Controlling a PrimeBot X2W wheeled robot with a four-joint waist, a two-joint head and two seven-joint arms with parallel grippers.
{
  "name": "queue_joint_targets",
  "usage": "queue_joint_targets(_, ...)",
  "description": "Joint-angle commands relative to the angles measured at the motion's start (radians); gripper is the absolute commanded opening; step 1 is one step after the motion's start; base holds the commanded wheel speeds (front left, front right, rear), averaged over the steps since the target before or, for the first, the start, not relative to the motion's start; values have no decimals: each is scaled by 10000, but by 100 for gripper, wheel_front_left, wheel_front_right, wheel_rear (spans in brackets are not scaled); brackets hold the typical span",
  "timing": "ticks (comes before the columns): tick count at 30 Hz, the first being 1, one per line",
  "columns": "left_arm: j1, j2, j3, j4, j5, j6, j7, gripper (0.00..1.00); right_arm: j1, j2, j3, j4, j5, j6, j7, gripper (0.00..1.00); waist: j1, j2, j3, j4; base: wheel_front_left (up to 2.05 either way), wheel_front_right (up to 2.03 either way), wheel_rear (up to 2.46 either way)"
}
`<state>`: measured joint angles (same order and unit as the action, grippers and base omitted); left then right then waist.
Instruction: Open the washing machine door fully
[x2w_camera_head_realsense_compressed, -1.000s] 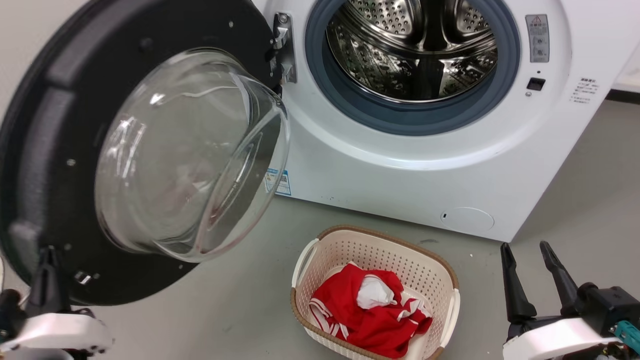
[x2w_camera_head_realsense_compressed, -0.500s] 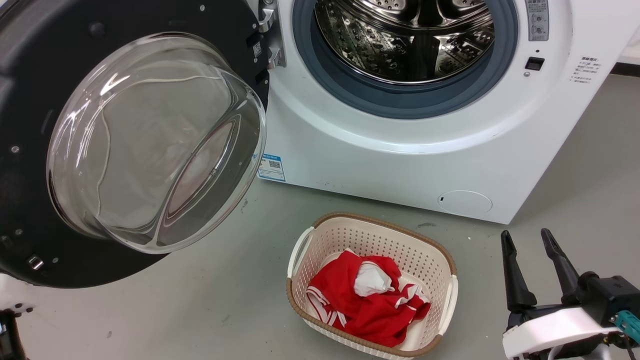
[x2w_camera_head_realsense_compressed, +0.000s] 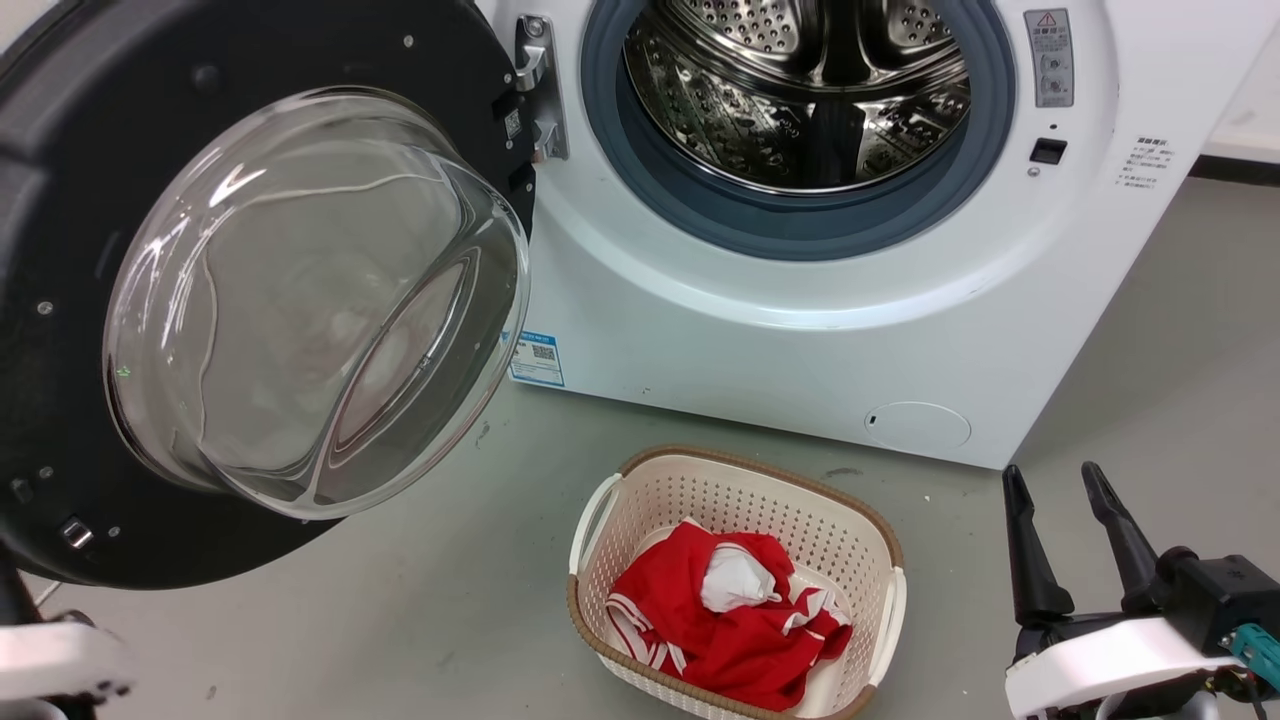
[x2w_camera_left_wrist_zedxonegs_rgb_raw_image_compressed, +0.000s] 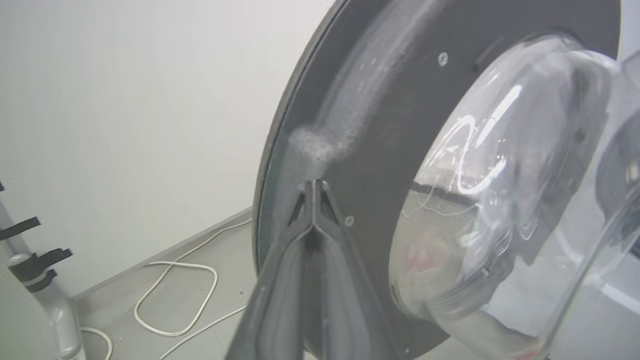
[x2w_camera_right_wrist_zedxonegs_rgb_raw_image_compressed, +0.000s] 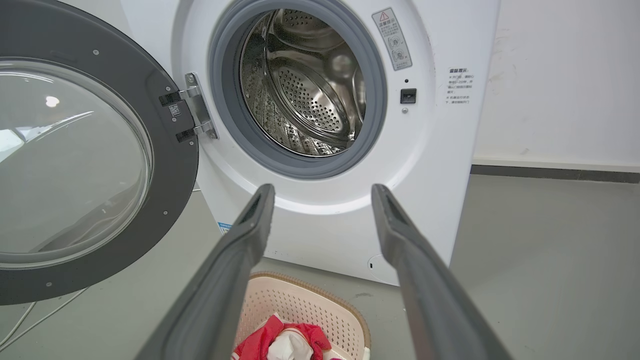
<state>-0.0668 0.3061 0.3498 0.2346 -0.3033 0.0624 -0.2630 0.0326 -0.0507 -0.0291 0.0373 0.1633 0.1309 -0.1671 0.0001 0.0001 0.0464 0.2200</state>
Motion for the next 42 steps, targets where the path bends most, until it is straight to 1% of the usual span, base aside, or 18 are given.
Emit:
queue_joint_targets(1, 244, -123, -36, -259, 131, 29, -21, 0, 51, 13, 6, 39, 63, -3, -58, 100, -1, -1, -61, 10, 0, 0, 0)
queue_joint_targets(4, 826, -664, -307, -996, 400, -46, -20, 0, 82, 12, 43, 60, 85, -3, -99, 100, -1, -1, -148, -2, 0, 0, 0)
queue_joint_targets(9, 1640, -1551, -1122, -1901, 819, -142, -22, 1, 159, 12, 150, 131, 106, -3, -148, 100, -1, -1, -299, -130, 0, 0, 0)
queue_joint_targets(11, 1813, -1822, -1501, -2000, 909, -233, -22, 38, 153, 13, 216, 154, 90, -3, -151, 100, -1, -1, -347, -240, 0, 0, 0)
queue_joint_targets(12, 1830, -1899, -1637, -1993, 895, -293, -22, 55, 140, 12, 231, 148, 83, -3, -149, 100, -1, -1, -355, -300, 0, 0, 0)
queue_joint_targets(13, 1829, -1993, -1790, -1997, 910, -352, -22, 88, 128, 13, 250, 145, 59, -3, -155, 100, -1, -1, -374, -356, 0, 0, 0)
queue_joint_targets(14, 1811, -2068, -1932, -2001, 956, -416, -22, 100, 124, 12, 275, 144, 33, -3, -149, 100, -1, -1, -399, -416, 0, 0, 0)
queue_joint_targets(20, 1579, -2342, -2658, -2296, 1348, -535, -22, 100, 119, 13, 368, 32, -87, -3, -72, 100, -1, -1, -534, -855, 0, 0, 0)
queue_joint_targets(27, 1236, -2414, -3344, -2372, 1817, -714, -22, 100, 93, 13, 323, -212, -419, -3, 38, 100, -1, -1, -634, -1497, 0, 0, 0)
queue_joint_targets(30, 1108, -2417, -3471, -2375, 1977, -775, -21, 100, 136, 13, 253, -305, -590, -3, 99, 100, -1, -1, -662, -1790, 0, 0, 0)
queue_joint_targets(34, 1120, -2423, -3496, -2391, 2064, -733, -22, 100, 241, 13, 257, -393, -694, -3, 192, 100, -1, -1, -682, -2097, 0, 0, 0)
queue_joint_targets(42, 1331, -2434, -3514, -2359, 2109, -730, -22, 100, 355, 15, 272, -370, -640, -3, 230, 100, -1, -1, -698, -2296, 0, 0, 0)
